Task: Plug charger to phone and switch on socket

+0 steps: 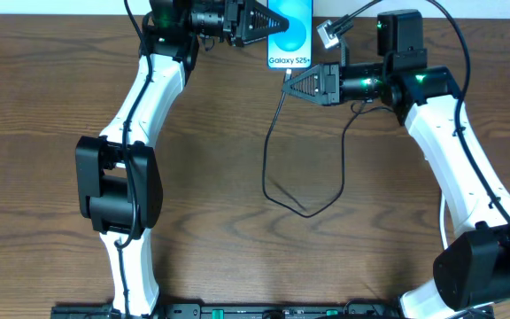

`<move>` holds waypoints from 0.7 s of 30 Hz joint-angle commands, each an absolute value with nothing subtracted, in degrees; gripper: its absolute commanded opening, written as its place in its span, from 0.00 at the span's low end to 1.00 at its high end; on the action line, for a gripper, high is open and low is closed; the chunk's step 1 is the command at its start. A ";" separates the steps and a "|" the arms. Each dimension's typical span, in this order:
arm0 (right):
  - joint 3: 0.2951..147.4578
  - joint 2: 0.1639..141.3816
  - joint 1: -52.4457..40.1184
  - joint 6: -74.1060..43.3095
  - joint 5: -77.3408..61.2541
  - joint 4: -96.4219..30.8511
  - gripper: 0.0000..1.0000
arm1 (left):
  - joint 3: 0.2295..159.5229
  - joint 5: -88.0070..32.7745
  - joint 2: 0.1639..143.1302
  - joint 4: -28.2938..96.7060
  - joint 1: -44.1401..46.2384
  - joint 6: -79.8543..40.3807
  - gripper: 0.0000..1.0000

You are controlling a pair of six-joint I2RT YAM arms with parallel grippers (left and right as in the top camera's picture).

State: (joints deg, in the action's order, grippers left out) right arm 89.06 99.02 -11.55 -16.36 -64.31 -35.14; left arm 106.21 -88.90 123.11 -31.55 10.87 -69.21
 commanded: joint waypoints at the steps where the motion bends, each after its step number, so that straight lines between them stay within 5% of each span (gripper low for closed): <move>1: 89.23 99.02 -11.73 -16.93 -64.62 -34.87 0.01 | 107.09 -90.02 120.86 -32.23 10.70 -69.30 0.07; 21: 89.23 99.02 -9.67 -17.15 -64.69 -33.06 0.01 | 107.09 -90.04 120.86 -32.23 10.70 -69.25 0.07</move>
